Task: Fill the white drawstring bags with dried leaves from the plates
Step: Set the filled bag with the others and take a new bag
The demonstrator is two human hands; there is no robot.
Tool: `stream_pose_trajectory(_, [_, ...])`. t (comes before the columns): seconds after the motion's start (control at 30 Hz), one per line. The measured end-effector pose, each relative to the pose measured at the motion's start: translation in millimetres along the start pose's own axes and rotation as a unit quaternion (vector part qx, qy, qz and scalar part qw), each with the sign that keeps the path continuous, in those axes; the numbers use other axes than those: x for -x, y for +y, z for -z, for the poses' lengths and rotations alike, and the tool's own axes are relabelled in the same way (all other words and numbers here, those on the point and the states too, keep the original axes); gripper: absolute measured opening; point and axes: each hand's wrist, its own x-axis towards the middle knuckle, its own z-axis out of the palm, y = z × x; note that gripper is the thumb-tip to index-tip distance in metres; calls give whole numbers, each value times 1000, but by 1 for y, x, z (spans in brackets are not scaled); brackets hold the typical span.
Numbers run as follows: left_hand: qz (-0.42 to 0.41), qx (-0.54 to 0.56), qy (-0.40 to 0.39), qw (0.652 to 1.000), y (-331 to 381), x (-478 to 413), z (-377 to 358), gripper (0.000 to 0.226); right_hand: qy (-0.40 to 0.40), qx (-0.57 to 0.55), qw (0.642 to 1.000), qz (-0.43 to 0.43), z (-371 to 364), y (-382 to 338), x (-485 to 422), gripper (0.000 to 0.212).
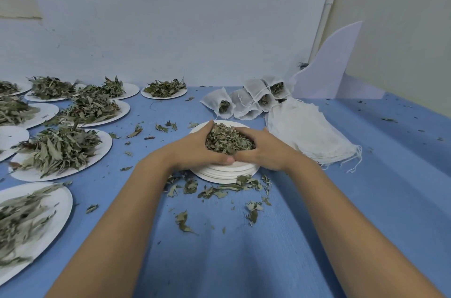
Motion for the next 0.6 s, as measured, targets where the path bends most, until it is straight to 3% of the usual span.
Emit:
stream_pose_trajectory(0.1, [-4, -12, 14, 1000, 3, -1, 2, 103, 0, -32, 999, -15, -1, 2, 0, 73])
stream_pose_trajectory(0.27, [-23, -51, 40, 998, 9, 0, 2, 112, -11, -140, 990, -26, 0, -1, 5, 93])
stream_pose_trajectory(0.37, [-38, -105, 65, 992, 15, 4, 1, 123, 60, -192, 979, -17, 10, -3, 13, 81])
stream_pose_trajectory(0.43, [-52, -116, 69, 989, 21, 7, 0, 125, 193, -148, 970, -26, 17, 2, 16, 58])
stream_pose_trajectory(0.5, [-66, -112, 69, 989, 28, 9, -1, 123, 309, -25, 947, -82, 22, 12, 17, 44])
stream_pose_trajectory(0.6, [-89, -110, 67, 988, 39, 4, -6, 113, 304, 106, 922, -214, 23, 29, 18, 34])
